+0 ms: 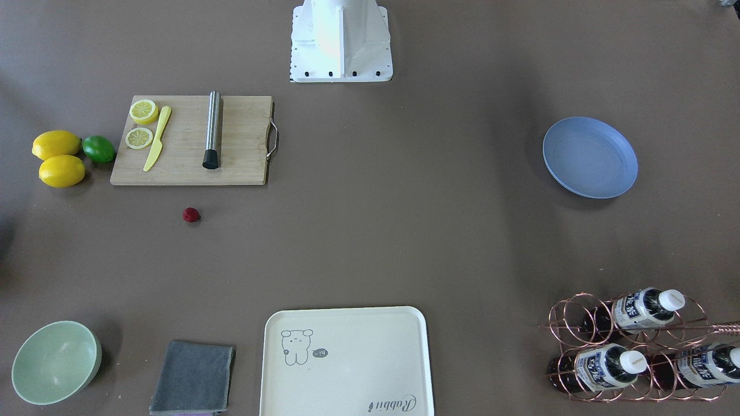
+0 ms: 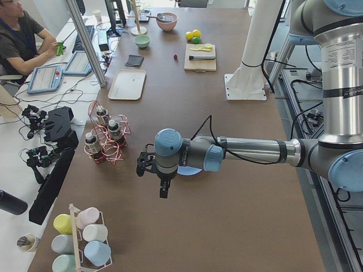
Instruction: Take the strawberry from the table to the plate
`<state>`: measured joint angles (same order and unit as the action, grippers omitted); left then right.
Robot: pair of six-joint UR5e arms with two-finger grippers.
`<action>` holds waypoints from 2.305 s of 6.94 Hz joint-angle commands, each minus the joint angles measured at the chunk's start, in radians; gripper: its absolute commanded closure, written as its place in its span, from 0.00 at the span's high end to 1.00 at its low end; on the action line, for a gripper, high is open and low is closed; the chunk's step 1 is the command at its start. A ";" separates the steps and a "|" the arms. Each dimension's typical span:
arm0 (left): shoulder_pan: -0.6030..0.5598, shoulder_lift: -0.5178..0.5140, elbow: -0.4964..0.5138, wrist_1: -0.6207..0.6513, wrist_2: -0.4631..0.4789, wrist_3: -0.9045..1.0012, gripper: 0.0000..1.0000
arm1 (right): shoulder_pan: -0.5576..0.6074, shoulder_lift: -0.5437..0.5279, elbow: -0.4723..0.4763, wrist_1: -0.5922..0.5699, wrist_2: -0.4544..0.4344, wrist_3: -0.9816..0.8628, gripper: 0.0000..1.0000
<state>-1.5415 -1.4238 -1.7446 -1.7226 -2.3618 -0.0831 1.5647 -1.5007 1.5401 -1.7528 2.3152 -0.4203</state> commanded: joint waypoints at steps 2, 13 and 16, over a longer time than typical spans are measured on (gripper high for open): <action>0.038 0.002 0.005 -0.026 -0.039 -0.046 0.98 | 0.000 -0.007 0.002 -0.001 0.018 0.000 1.00; 0.429 0.022 0.234 -0.679 0.007 -0.566 0.97 | 0.000 -0.030 0.000 0.068 0.049 -0.005 1.00; 0.487 0.014 0.292 -0.779 0.012 -0.610 0.74 | -0.003 -0.030 -0.002 0.069 0.049 -0.003 1.00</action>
<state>-1.0747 -1.4054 -1.4780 -2.4621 -2.3518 -0.6826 1.5624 -1.5309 1.5391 -1.6844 2.3639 -0.4236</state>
